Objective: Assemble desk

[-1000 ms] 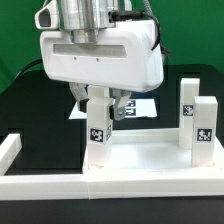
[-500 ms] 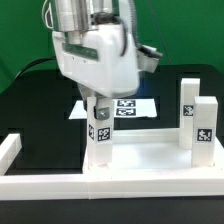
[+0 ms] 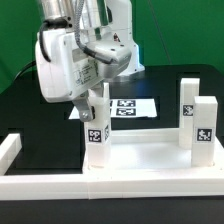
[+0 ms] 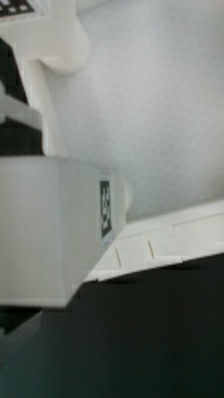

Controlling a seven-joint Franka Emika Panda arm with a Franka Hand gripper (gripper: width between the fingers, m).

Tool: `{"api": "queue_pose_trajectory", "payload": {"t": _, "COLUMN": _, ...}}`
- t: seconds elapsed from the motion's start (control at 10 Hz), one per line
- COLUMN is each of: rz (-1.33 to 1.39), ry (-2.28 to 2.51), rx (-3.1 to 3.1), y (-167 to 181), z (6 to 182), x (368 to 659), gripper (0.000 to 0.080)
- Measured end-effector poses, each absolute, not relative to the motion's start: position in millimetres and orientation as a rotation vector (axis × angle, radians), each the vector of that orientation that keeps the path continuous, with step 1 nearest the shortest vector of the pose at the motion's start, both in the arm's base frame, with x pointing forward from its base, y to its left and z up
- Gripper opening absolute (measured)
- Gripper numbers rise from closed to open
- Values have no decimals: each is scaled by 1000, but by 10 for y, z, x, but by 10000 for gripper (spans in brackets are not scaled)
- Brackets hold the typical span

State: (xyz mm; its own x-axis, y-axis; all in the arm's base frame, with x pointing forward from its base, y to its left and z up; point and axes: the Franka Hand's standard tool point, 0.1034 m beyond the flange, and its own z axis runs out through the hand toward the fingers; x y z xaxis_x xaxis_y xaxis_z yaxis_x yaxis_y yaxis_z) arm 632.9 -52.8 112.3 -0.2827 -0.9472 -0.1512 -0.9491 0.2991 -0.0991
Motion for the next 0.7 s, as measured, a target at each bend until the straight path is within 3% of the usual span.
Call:
{"api": "queue_pose_trajectory", "payload": {"t": 0.1, "rz": 14, "ry": 2376, "rx": -1767, "y": -526, "z": 1122, "x": 6329, "gripper": 296}}
{"api": "queue_pose_trajectory", "payload": {"t": 0.2, "rz": 11, "ry": 2356, "rx": -1796, "y": -527, "z": 1116, "x": 6327, "gripper": 375}}
{"api": "queue_pose_trajectory", "payload": {"t": 0.3, "rz": 3, "ry": 2289, "rx": -1895, "y": -515, "z": 1113, "x": 6324, "gripper": 571}}
{"api": "queue_pose_trajectory", "payload": {"t": 0.4, "rz": -2, "ry": 2152, "rx": -2070, "y": -474, "z": 1113, "x": 6329, "gripper": 571}}
{"api": "queue_pose_trajectory", "payload": {"t": 0.5, "rz": -13, "ry": 1936, "rx": -2290, "y": -423, "z": 1111, "x": 6346, "gripper": 634}}
{"api": "queue_pose_trajectory", "payload": {"t": 0.7, "rz": -69, "ry": 1696, "rx": -2477, "y": -327, "z": 1118, "x": 6359, "gripper": 646}}
